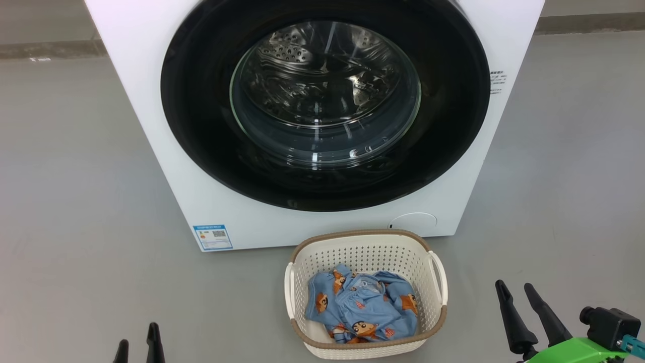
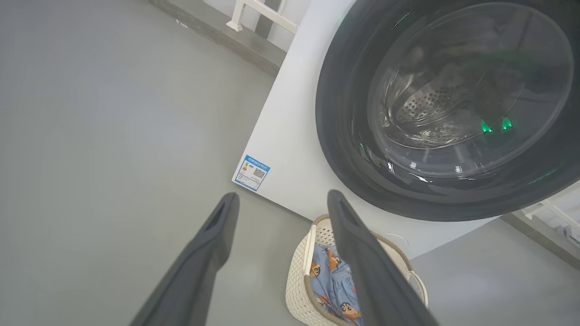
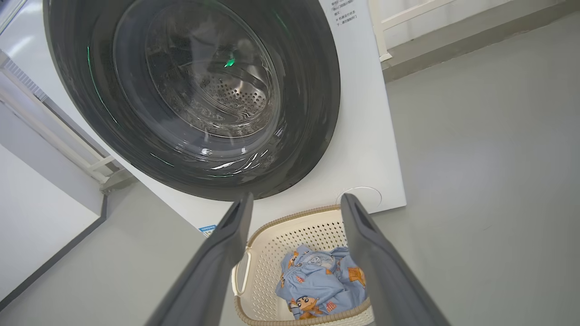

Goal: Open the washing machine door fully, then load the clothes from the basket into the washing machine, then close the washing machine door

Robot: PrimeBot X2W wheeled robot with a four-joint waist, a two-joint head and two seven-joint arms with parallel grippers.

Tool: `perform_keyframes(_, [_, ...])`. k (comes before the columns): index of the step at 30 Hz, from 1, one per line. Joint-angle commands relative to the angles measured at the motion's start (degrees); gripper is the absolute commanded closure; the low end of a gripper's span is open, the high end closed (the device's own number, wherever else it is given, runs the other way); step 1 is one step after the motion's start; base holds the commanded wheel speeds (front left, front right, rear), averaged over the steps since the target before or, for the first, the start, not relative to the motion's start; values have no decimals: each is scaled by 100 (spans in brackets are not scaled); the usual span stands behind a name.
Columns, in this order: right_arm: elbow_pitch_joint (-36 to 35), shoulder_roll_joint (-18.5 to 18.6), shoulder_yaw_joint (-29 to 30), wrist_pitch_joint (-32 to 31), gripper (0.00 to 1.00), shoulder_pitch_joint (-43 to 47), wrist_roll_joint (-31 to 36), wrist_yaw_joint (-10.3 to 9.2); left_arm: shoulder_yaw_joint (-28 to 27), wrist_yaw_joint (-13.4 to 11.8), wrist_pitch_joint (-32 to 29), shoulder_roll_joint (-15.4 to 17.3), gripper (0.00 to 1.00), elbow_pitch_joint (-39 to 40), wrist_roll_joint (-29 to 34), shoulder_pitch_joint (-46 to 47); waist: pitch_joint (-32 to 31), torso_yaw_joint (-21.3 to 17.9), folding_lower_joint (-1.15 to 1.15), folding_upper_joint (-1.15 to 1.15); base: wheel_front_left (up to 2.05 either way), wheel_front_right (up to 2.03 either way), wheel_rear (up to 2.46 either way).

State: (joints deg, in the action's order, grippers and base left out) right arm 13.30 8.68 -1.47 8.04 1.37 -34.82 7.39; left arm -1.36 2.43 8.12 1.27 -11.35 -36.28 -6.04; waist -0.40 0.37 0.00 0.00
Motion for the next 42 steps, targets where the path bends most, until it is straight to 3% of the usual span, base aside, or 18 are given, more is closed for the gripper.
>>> perform_keyframes(1, [-137,109,-127,97,0,-78,180,7,-140,-35,85,107,0,185,209,75,-6,-9,0,0,0,0,0])
perform_keyframes(19, [-205,243,-301,415,0,15,1415,9,-116,-131,405,135,0,367,1676,-190,7,-68,0,0,0,0,0])
perform_keyframes(37, [-319,378,-297,696,0,82,2520,10,-191,-217,687,161,0,534,2746,-341,21,-76,0,0,0,0,0])
perform_keyframes(42, [-342,327,-128,696,0,100,2521,10,-207,-232,687,161,0,542,2708,-354,20,-78,0,0,0,0,0])
